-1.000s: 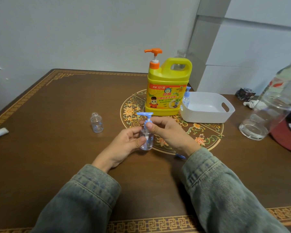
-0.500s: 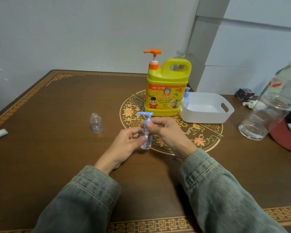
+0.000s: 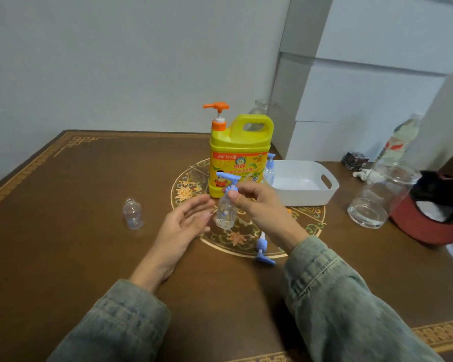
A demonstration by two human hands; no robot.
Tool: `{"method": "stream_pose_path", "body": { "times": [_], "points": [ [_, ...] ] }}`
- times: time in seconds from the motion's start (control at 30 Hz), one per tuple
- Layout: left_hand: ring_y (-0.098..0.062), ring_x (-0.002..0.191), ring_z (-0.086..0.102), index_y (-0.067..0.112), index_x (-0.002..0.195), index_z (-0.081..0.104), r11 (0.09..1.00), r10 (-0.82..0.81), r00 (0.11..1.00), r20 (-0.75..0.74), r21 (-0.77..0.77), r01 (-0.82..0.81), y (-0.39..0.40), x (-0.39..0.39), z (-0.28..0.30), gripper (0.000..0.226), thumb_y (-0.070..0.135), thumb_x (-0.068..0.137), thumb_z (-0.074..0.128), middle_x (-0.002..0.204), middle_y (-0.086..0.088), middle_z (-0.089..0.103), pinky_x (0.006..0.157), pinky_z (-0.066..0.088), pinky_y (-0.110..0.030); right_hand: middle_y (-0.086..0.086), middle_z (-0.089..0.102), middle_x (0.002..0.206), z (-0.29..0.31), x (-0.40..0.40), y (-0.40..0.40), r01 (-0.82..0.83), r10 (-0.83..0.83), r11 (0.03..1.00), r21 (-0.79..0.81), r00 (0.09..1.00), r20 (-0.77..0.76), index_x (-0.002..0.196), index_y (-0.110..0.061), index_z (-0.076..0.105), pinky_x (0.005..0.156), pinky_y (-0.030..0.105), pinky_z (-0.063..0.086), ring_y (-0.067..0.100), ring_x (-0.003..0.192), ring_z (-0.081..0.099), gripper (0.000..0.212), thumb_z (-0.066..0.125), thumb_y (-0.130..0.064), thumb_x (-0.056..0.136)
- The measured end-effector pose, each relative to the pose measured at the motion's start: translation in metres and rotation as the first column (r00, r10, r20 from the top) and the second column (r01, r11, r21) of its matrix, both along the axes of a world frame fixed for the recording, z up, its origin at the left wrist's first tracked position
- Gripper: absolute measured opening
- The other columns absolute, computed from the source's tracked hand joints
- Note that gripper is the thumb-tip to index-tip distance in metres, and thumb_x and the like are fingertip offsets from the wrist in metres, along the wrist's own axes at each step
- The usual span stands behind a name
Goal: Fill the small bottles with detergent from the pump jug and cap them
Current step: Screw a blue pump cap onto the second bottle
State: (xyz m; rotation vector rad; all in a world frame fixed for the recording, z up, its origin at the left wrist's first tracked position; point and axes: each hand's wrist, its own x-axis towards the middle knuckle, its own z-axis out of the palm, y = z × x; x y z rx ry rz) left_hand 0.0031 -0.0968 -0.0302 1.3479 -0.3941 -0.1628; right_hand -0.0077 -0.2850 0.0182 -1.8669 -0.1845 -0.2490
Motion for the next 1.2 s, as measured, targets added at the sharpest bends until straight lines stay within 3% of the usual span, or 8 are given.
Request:
{"method": "stream_pose_path", "body": {
  "times": [0.13,0.27,0.43,0.6,0.77,0.97,1.13,1.2],
  "points": [
    [-0.026,0.109,0.064,0.015,0.114,0.065,0.994,0.105,0.993,0.05,0.02,-0.106,-0.004,0.008,0.009,0.033,0.024,0.082,0.069,0.115,-0.004,0.069,0.079,0.054,-0.037,0.018,0.05,0.074,0.018,0.006,-0.045,0.094,-0.093,0.995,-0.028,0.995,0.029,0.084,0.004,0.061,0.071,0.036,0.037,0.016,0.074,0.044,0.05,0.061,-0.046,0.086],
    [-0.019,0.092,0.067,0.011,0.105,0.067,0.99,0.139,0.99,-0.011,0.004,-0.139,-0.018,0.014,-0.002,0.025,0.014,0.081,0.065,0.111,-0.01,0.069,0.068,0.055,-0.028,-0.004,0.061,0.073,0.039,0.019,-0.102,0.24,-0.238,0.97,-0.037,0.97,0.05,0.081,-0.021,0.068,0.069,0.019,0.041,0.005,0.072,0.053,0.017,0.059,-0.021,0.095],
    [-0.014,0.076,0.068,0.011,0.1,0.069,0.984,0.159,0.987,-0.014,0.079,-0.157,-0.027,0.025,-0.02,0.022,-0.002,0.087,0.059,0.096,-0.013,0.072,0.058,0.054,-0.021,-0.001,0.058,0.078,0.043,0.06,-0.155,0.376,-0.371,0.921,-0.098,0.926,0.063,0.1,-0.008,0.069,0.061,0.007,0.04,0.006,0.07,0.05,0.015,0.057,-0.016,0.096],
    [-0.017,0.076,0.071,0.011,0.1,0.068,0.979,0.169,0.985,-0.014,0.114,-0.167,-0.027,0.04,-0.024,0.024,-0.005,0.084,0.06,0.092,-0.003,0.076,0.058,0.056,-0.02,0.009,0.066,0.084,0.008,0.121,-0.172,0.436,-0.447,0.849,-0.297,0.894,0.035,0.097,-0.007,0.071,0.074,0.029,0.043,0.017,0.076,0.056,0.014,0.062,-0.015,0.091],
    [-0.021,0.074,0.071,0.009,0.1,0.068,0.978,0.157,0.988,0.006,0.137,-0.156,-0.027,0.046,-0.027,0.024,-0.007,0.084,0.059,0.09,-0.007,0.075,0.059,0.055,-0.024,0.009,0.068,0.093,-0.026,0.148,-0.176,0.452,-0.495,0.807,-0.38,0.869,-0.017,0.111,-0.009,0.071,0.077,0.028,0.042,0.021,0.084,0.059,0.022,0.063,-0.015,0.091],
    [-0.024,0.075,0.07,0.009,0.099,0.067,0.979,0.133,0.991,0.0,0.158,-0.131,-0.028,0.045,-0.029,0.024,-0.008,0.084,0.059,0.09,-0.009,0.075,0.06,0.054,-0.026,0.006,0.063,0.085,-0.028,0.156,-0.177,0.446,-0.515,0.768,-0.461,0.857,-0.03,0.102,-0.008,0.07,0.073,0.028,0.037,0.022,0.08,0.056,0.016,0.063,-0.018,0.091],
    [-0.025,0.076,0.069,0.02,0.094,0.071,0.989,0.1,0.995,-0.007,0.111,-0.098,-0.027,0.044,-0.027,0.019,0.005,0.082,0.069,0.091,-0.01,0.073,0.06,0.054,-0.025,0.01,0.069,0.097,-0.023,0.148,-0.172,0.44,-0.521,0.78,-0.444,0.85,-0.072,0.109,-0.008,0.068,0.08,0.029,0.041,0.026,0.092,0.061,0.022,0.063,-0.019,0.091],
    [-0.026,0.077,0.068,0.015,0.098,0.07,0.989,0.105,0.995,-0.005,0.107,-0.103,-0.027,0.045,-0.028,0.02,0.0,0.084,0.066,0.091,-0.011,0.073,0.059,0.054,-0.025,0.013,0.07,0.105,-0.019,0.143,-0.171,0.427,-0.516,0.783,-0.451,0.852,-0.09,0.114,-0.006,0.067,0.084,0.031,0.043,0.027,0.097,0.063,0.028,0.064,-0.021,0.09]
  ]
}}
